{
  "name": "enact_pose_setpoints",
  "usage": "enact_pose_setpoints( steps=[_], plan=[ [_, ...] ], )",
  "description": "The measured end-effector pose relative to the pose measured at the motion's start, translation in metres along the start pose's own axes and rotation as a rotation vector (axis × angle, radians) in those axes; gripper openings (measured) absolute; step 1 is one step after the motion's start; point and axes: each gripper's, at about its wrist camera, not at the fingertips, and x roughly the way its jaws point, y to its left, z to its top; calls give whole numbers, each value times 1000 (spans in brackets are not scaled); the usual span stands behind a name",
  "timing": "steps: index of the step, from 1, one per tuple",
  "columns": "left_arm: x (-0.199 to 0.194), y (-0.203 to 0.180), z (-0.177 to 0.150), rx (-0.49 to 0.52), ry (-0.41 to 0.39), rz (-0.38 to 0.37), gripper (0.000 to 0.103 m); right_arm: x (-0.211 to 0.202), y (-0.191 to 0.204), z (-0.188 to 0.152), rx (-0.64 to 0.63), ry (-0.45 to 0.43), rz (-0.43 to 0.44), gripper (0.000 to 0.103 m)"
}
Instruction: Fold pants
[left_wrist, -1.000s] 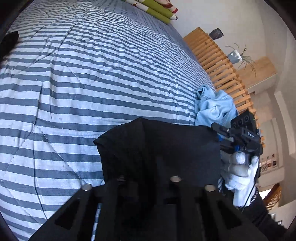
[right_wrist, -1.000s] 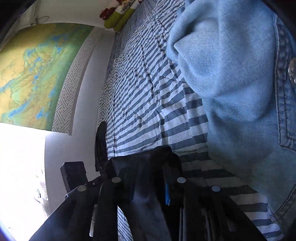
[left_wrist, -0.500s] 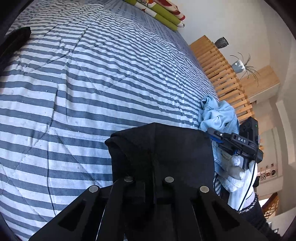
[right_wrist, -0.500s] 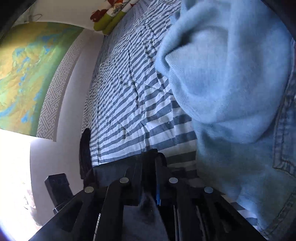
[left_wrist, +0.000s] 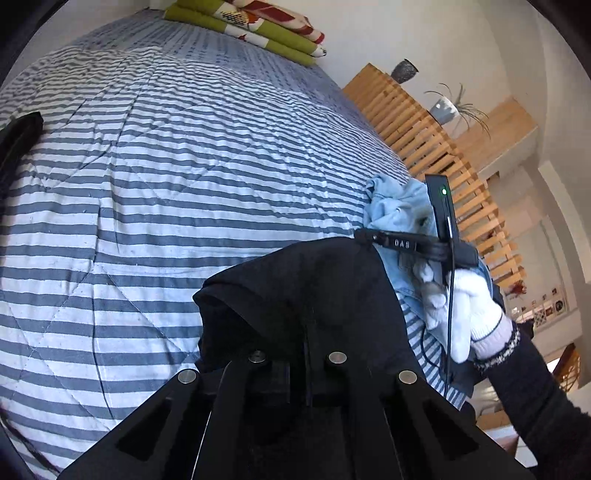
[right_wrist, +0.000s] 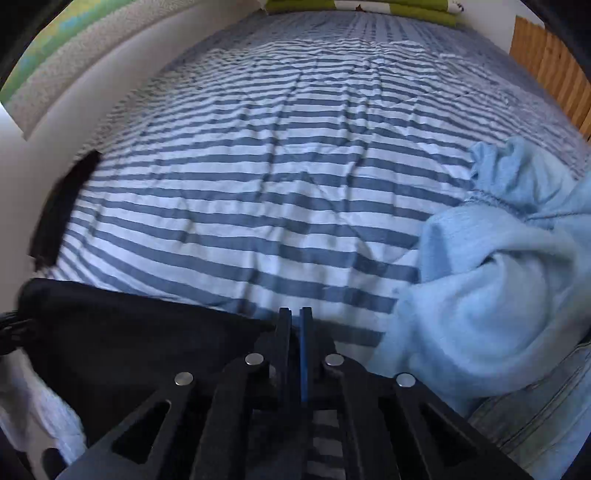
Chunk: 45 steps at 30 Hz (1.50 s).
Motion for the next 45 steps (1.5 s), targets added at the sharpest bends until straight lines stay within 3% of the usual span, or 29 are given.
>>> enact_pose_setpoints(
  steps=[4,6,7,8,13,16,17,20,22,24,28,30,32,37,39,41,42,45],
  plan=[
    [-7,-6,-4,-2,3,-15,3,-20,-25,0,95,-33,102,5],
    [-9,-9,-5,7,3,-8,3,-29,-26,0,117,-43,230,10],
    [-10,-12,-7,11,6,-12,3,-30,-18,4,122,-22,289,15],
    [-9,-15,-7,14,8,-9,3,-30,-10,7,126,-11,321,29],
    [-13,-27,-12,51,26,-3,3,-24,17,3,31,12,293,32],
    [-13,-35,-16,68,34,-6,3,-27,23,2,-25,7,268,23],
    [-13,-38,-18,69,36,-9,3,-23,21,2,-28,31,250,8],
    [-19,-53,-34,106,40,-25,3,-23,16,1,-19,55,217,2],
    [-26,-64,-54,133,42,-40,3,-34,9,-4,33,48,245,2],
    [-33,-73,-79,154,51,-45,3,-50,-11,-13,144,45,339,2],
    [-45,-77,-122,154,65,-51,3,-76,-60,-60,420,43,656,2],
    [-55,-74,-130,133,54,-63,3,-83,-73,-84,499,39,774,1],
    [-67,-73,-123,132,15,-44,3,-89,-80,-100,565,17,880,1],
    [-90,-60,-64,136,-98,-24,3,-96,-79,-96,635,-86,962,1],
    [-80,-42,-25,97,-114,21,3,-97,-78,-83,611,-141,913,1],
    [-57,-20,10,59,-109,63,3,-101,-74,-65,538,-230,670,4],
    [-42,-9,25,50,-90,99,3,-99,-74,-57,520,-236,593,5],
    [5,27,53,-44,-42,134,3,-86,-71,-50,506,-185,578,8]
  ],
)
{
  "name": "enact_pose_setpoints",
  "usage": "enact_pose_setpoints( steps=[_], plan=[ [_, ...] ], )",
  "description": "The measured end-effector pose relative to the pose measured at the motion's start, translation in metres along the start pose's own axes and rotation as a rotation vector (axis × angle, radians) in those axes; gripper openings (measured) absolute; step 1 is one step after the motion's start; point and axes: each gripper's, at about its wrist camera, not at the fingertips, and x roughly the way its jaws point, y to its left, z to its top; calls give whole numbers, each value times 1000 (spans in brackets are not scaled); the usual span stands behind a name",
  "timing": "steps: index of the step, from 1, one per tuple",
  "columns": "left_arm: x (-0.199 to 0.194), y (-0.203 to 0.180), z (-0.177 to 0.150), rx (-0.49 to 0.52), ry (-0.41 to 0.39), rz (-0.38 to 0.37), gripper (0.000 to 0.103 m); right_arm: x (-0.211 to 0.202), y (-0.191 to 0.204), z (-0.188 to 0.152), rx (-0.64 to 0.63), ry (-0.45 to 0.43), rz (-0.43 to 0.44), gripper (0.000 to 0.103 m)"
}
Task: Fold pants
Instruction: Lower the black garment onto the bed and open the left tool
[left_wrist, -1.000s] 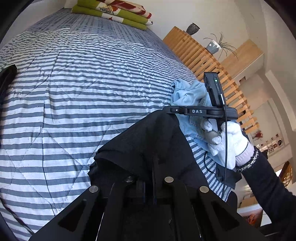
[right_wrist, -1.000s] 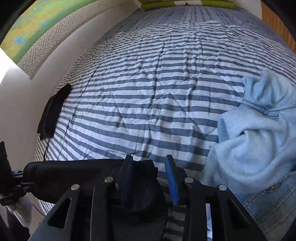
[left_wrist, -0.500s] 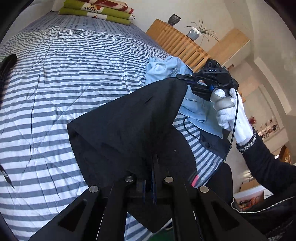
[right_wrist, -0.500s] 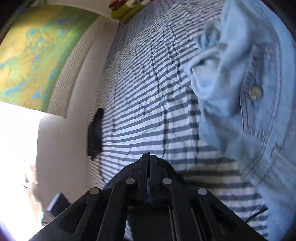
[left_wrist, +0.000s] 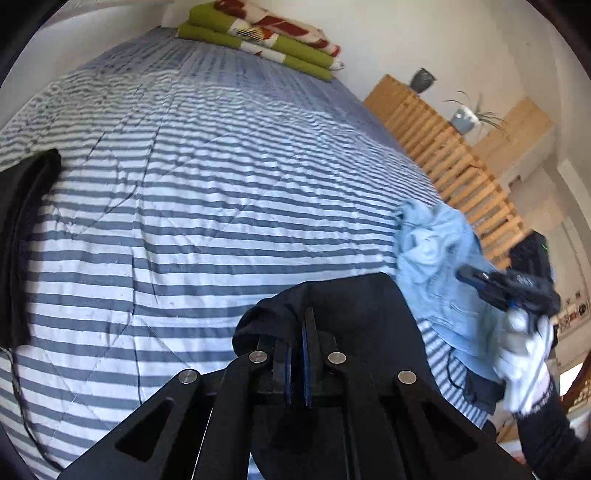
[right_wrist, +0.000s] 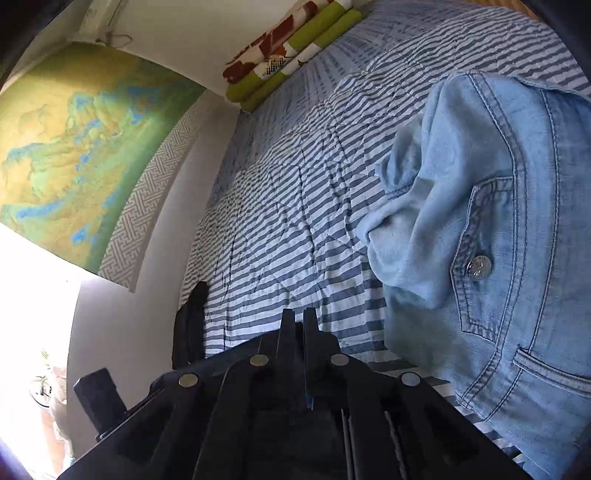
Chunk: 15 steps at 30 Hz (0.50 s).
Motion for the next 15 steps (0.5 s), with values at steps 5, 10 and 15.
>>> enact_pose_setpoints(
  steps=[5,10,15],
  plan=[
    [37,35,6,-82,12,25,3,1,10,-37,-185,78,-131,11],
    [48,49,15,-106,15,41,3,10,16,-86,-333,147,-211,12],
    [68,55,26,-117,50,55,3,22,12,-111,-415,191,-278,14]
  ],
)
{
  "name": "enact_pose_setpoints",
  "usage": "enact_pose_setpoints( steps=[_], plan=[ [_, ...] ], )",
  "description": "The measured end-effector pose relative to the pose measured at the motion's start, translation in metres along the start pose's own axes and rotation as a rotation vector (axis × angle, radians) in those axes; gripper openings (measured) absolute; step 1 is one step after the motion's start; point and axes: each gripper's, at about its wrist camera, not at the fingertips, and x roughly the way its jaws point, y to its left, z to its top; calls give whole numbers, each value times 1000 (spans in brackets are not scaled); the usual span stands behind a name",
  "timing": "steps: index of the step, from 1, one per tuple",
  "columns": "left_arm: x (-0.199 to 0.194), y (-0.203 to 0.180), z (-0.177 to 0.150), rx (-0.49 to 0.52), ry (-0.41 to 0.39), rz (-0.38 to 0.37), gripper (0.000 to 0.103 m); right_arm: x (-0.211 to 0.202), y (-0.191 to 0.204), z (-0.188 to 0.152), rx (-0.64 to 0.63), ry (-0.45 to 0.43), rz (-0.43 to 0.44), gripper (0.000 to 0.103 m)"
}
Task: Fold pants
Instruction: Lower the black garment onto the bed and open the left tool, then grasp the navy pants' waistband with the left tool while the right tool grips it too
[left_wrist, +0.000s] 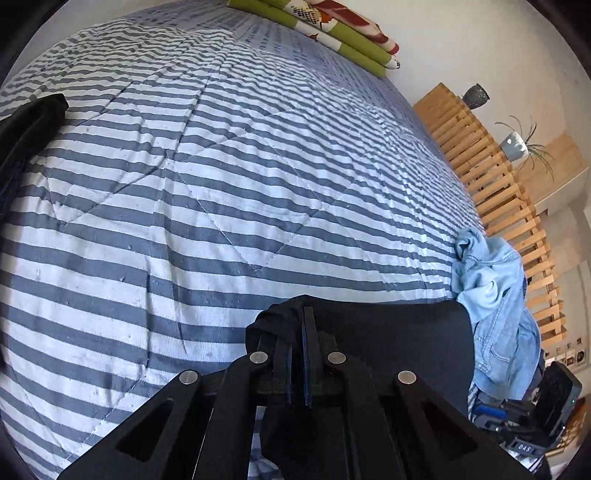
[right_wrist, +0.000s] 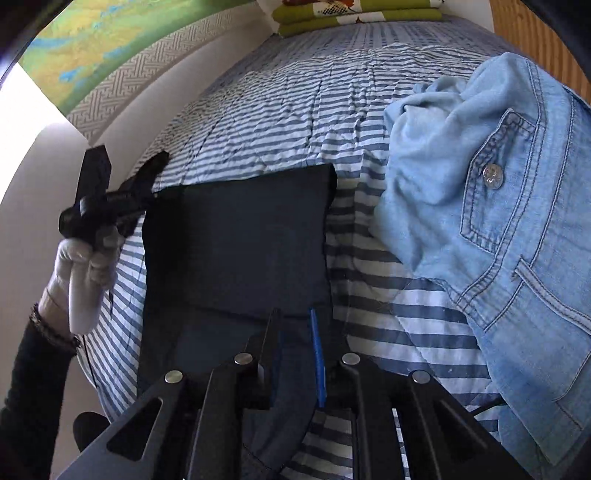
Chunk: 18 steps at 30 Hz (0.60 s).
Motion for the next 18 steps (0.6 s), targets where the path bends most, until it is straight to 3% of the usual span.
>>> enact_pose_setpoints(
  steps=[6,7,8,10,11,15,18],
  plan=[
    [6,13,-7,-64,4,-30,4,2,16,-31,-76,53,4,16],
    [0,12,-9,-63,2,-34,10,0,20,-37,-89,54,-5,17],
    [-8,11,-11,-65,1,-35,30,-3,22,-43,-97,46,-26,17],
    [-33,10,-20,-61,-20,-28,49,-10,23,-52,-94,33,-50,20],
    [-47,9,-26,-59,-32,-33,49,-15,21,-57,-82,32,-53,23],
    [-96,-3,-84,-26,-22,-43,49,-25,20,-77,-49,50,-31,26],
    [-103,-24,-154,29,69,-72,48,-23,24,-92,-58,80,-29,26]
  ],
)
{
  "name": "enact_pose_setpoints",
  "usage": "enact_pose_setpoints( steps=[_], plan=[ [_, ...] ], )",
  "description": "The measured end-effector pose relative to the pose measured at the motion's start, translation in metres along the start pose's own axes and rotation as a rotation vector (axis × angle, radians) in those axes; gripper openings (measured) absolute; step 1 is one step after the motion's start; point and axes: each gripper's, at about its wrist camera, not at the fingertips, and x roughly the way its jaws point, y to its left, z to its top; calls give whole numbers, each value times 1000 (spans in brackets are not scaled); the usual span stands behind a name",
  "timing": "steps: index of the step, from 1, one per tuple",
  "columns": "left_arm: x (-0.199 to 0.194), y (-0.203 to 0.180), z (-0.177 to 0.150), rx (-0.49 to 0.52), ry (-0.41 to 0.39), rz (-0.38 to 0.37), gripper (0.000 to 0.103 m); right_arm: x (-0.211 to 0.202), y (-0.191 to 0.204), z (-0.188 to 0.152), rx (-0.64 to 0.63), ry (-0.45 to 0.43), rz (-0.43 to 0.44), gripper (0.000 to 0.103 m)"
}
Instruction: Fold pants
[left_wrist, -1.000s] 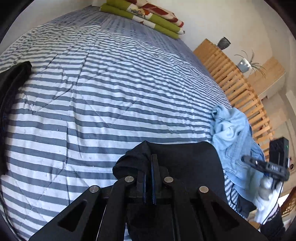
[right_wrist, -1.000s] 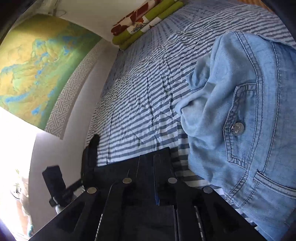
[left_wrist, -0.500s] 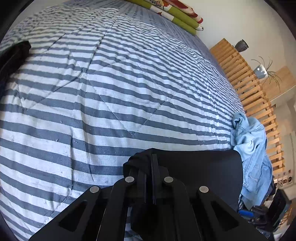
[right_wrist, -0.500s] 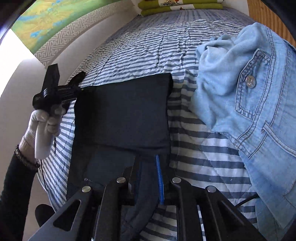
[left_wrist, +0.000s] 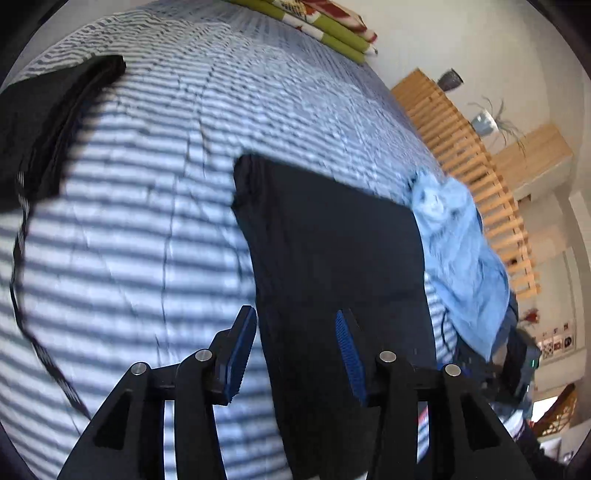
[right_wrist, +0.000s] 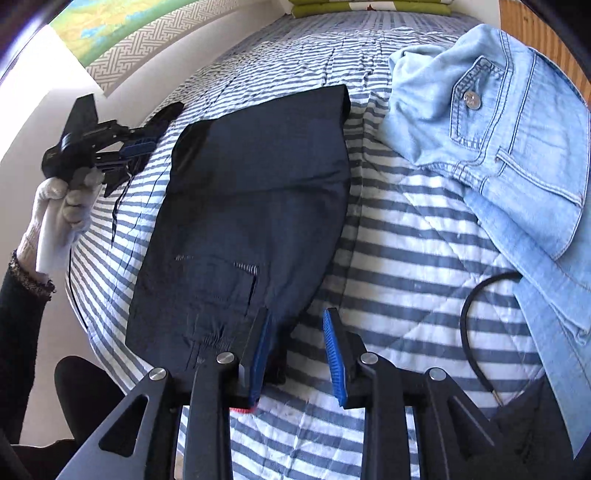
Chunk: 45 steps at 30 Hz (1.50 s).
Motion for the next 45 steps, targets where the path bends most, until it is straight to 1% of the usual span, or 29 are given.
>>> enact_pose_setpoints(
  steps=[3,6,8,10,12,13,14,15,17,18,19,20,21,22,23,24,26,27,28,30,31,32,34,35,37,39,41,43,45],
  plan=[
    [19,-15,-56,20,107,-7,48,9,0,-6,46,25,44,26],
    [38,-22,-89,1,158,-2,48,17,-6,-6,111,31,89,26],
    [43,-23,-99,-24,158,-11,48,17,-9,-7,131,26,103,27],
    [44,-25,-103,-39,148,-30,48,16,-13,-9,154,26,103,30],
    [47,-29,-104,-16,141,-11,48,14,-17,-12,181,29,105,37],
    [48,-29,-104,-31,138,-17,47,15,-19,-13,192,33,106,39],
    [50,-28,-101,-45,133,-22,42,16,-21,-14,202,36,106,44],
    [51,-29,-102,-42,126,-4,36,19,-21,-14,218,34,105,46],
    [54,-32,-99,-33,110,29,21,24,-23,-15,258,28,150,46],
    [52,-32,-99,-37,102,27,19,27,-22,-14,272,35,177,45],
    [47,-32,-98,-40,89,18,14,28,-21,-15,286,38,195,42],
    [39,-32,-96,-35,77,0,12,28,-18,-14,294,39,213,29],
    [32,-35,-94,-21,63,-1,12,27,-14,-14,294,40,220,23],
    [25,-39,-91,-8,50,4,12,23,-10,-12,284,33,213,23],
    [19,-42,-88,5,41,2,11,18,-5,-11,267,25,213,21],
    [14,-45,-86,17,32,5,11,14,-2,-9,260,21,225,16],
    [8,-45,-83,25,27,23,11,9,0,-8,280,23,274,15],
    [9,-43,-84,28,37,27,12,8,1,-8,283,27,284,15],
    [15,-41,-87,34,63,44,13,9,3,-9,273,31,271,14],
    [27,-34,-95,32,107,116,20,18,8,-13,225,57,189,15],
    [30,-30,-97,25,128,131,21,25,11,-16,202,81,164,16],
    [29,-28,-96,14,127,122,21,29,13,-20,178,106,138,20],
    [16,-26,-90,2,88,89,21,22,16,-22,119,101,112,27],
    [7,-28,-84,8,53,81,22,13,18,-21,85,85,94,28],
    [-4,-34,-67,24,-6,60,21,-7,18,-16,48,4,57,28],
    [-3,-41,-49,27,-42,49,21,-21,15,-8,35,-57,67,28],
    [9,-46,-35,45,-40,36,22,-25,13,8,45,-129,76,28],
    [31,-48,-24,60,-26,78,22,-18,16,23,30,-164,78,28],
    [55,-41,-18,31,16,93,21,-2,23,39,-8,-180,19,28]
  ],
)
